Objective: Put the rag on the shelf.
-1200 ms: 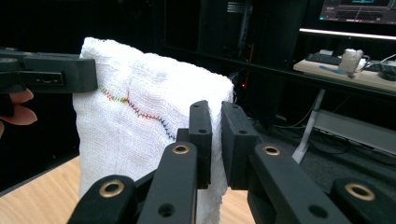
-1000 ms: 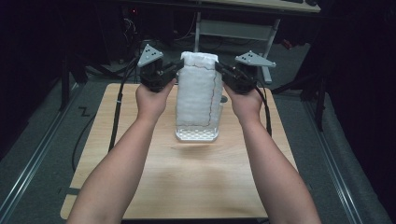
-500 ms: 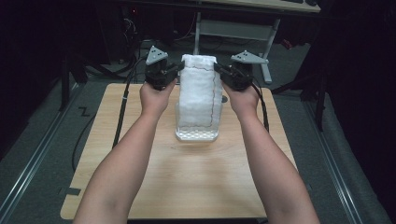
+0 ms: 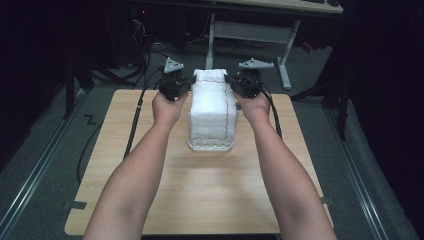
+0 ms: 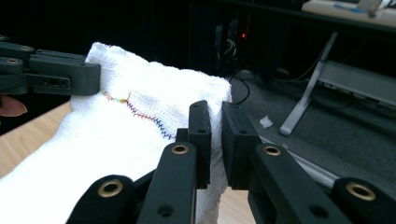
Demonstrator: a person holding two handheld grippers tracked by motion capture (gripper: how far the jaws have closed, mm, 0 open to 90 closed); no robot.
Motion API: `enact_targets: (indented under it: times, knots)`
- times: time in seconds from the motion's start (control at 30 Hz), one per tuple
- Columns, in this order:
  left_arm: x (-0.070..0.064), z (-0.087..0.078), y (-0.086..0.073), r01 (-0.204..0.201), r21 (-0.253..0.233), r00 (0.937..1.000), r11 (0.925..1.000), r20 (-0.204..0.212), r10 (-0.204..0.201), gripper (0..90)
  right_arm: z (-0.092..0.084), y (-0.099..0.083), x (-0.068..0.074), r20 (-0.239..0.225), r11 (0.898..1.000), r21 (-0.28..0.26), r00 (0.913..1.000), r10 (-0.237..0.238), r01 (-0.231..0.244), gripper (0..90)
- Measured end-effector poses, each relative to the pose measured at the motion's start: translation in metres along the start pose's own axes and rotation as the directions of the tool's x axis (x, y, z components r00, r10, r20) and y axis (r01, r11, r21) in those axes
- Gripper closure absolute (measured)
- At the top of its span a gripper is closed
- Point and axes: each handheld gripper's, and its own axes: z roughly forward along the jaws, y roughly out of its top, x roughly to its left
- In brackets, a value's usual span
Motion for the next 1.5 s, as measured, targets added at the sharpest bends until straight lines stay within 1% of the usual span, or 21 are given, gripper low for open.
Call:
enact_targets:
  times: [0.03, 0.13, 0.23, 0.27, 0.3, 0.33, 0.37, 0.4, 0.43, 0.5, 0.53, 0.8, 1.0, 1.1, 1.2, 1.23, 1.3, 1.33, 1.37, 1.47, 1.5]
  knots:
    - [0.0, 0.0, 0.0, 0.0, 0.0, 1.0, 1.0, 0.0, 0.0, 85.9, 0.0, 0.0, 0.0, 0.0, 1.0, 0.0, 1.0, 0.0, 0.0, 83.1]
    - [0.003, 0.007, -0.012, 0.024, 0.05, 0.9997, 0.9984, -0.004, -0.024, 85.9, 0.007, -0.006, 0.001, -0.005, 0.999, 0.04, 1.0, 0.0, 0.001, 82.9]
    - [0.005, 0.009, -0.015, 0.037, 0.069, 0.9993, 0.997, -0.001, -0.037, 85.7, 0.012, -0.009, 0.001, -0.008, 0.998, 0.057, 1.0, 0.0, 0.001, 82.6]
    - [0.006, 0.011, -0.018, 0.05, 0.083, 0.9987, 0.9953, 0.007, -0.051, 85.7, 0.012, -0.009, 0.001, -0.008, 0.998, 0.057, 1.0, 0.0, 0.001, 82.6]
    - [0.007, 0.013, -0.021, 0.06, 0.11, 0.9982, 0.9921, 0.001, -0.061, 84.5, 0.015, -0.012, 0.0, -0.012, 0.997, 0.07, 0.9998, 0.013, -0.012, 81.7]
    - [0.007, 0.013, -0.021, 0.06, 0.11, 0.9982, 0.9921, 0.001, -0.061, 82.7, 0.015, -0.012, 0.0, -0.012, 0.997, 0.07, 0.9998, 0.013, -0.012, 81.7]
    - [0.008, 0.014, -0.024, 0.073, 0.125, 0.9973, 0.9895, -0.017, -0.072, 79.4, 0.018, -0.017, -0.001, -0.014, 0.996, 0.085, 0.9996, 0.025, -0.024, 77.0]
    - [0.009, 0.014, -0.025, 0.083, 0.12, 0.9965, 0.9893, -0.018, -0.081, 76.2, 0.019, -0.018, -0.002, -0.011, 0.996, 0.086, 0.9994, 0.034, -0.033, 74.1]
    - [0.009, 0.014, -0.025, 0.083, 0.12, 0.9965, 0.9893, -0.018, -0.081, 74.0, 0.019, -0.018, -0.002, -0.011, 0.996, 0.086, 0.9994, 0.034, -0.033, 74.1]
    - [0.011, 0.011, -0.025, 0.097, 0.109, 0.9952, 0.9893, -0.021, -0.095, 73.8, 0.018, -0.021, -0.006, -0.018, 0.994, 0.081, 0.9969, 0.077, -0.075, 72.6]
    - [0.012, 0.009, -0.025, 0.091, 0.104, 0.9957, 0.9904, -0.022, -0.09, 72.4, 0.017, -0.022, -0.009, -0.004, 0.994, 0.085, 0.9975, 0.071, -0.07, 73.2]
    - [0.014, -0.006, -0.027, 0.101, 0.073, 0.9947, 0.9922, -0.026, -0.1, 69.8, 0.006, -0.026, -0.014, 0.015, 0.995, 0.073, 0.9976, 0.068, -0.069, 71.6]
    - [0.013, -0.023, -0.032, 0.102, 0.053, 0.9947, 0.9934, -0.023, -0.101, 64.7, -0.015, -0.037, -0.012, 0.018, 0.996, 0.062, 0.9981, 0.058, -0.059, 69.1]
    - [0.011, -0.035, -0.038, 0.1, 0.036, 0.9949, 0.9943, -0.018, -0.1, 63.0, -0.03, -0.041, -0.008, 0.023, 0.998, 0.047, 0.9991, 0.035, -0.037, 68.8]
    - [0.007, -0.048, -0.047, 0.088, 0.026, 0.9961, 0.9958, -0.017, -0.087, 62.7, -0.045, -0.046, -0.006, 0.021, 0.999, 0.031, 0.9994, 0.027, -0.027, 67.4]
    - [0.005, -0.057, -0.053, 0.081, 0.018, 0.9966, 0.9965, -0.015, -0.081, 62.6, -0.056, -0.051, -0.005, 0.022, 0.999, 0.013, 0.9993, 0.03, -0.03, 66.0]
    - [0.004, -0.062, -0.056, 0.077, 0.019, 0.9969, 0.9968, -0.018, -0.077, 62.3, -0.065, -0.055, -0.004, 0.025, 0.999, 0.002, 0.9991, 0.035, -0.035, 64.5]
    - [0.002, -0.072, -0.062, 0.071, 0.019, 0.9971, 0.9973, -0.027, -0.071, 62.1, -0.071, -0.058, -0.003, 0.025, 0.999, -0.009, 0.9989, 0.04, -0.04, 62.9]
    - [0.002, -0.072, -0.062, 0.071, 0.019, 0.9971, 0.9973, -0.027, -0.071, 61.8, -0.071, -0.058, -0.003, 0.025, 0.999, -0.009, 0.9989, 0.04, -0.04, 62.9]
    - [-0.003, -0.085, -0.074, 0.066, 0.045, 0.9976, 0.9968, -0.022, -0.065, 61.1, -0.086, -0.065, 0.0, 0.035, 0.999, -0.031, 0.9984, 0.044, -0.043, 59.4]
    - [-0.007, -0.093, -0.08, 0.048, 0.041, 0.9986, 0.998, -0.025, -0.047, 60.0, -0.095, -0.071, 0.004, 0.043, 0.999, -0.042, 0.9984, 0.037, -0.035, 59.5]
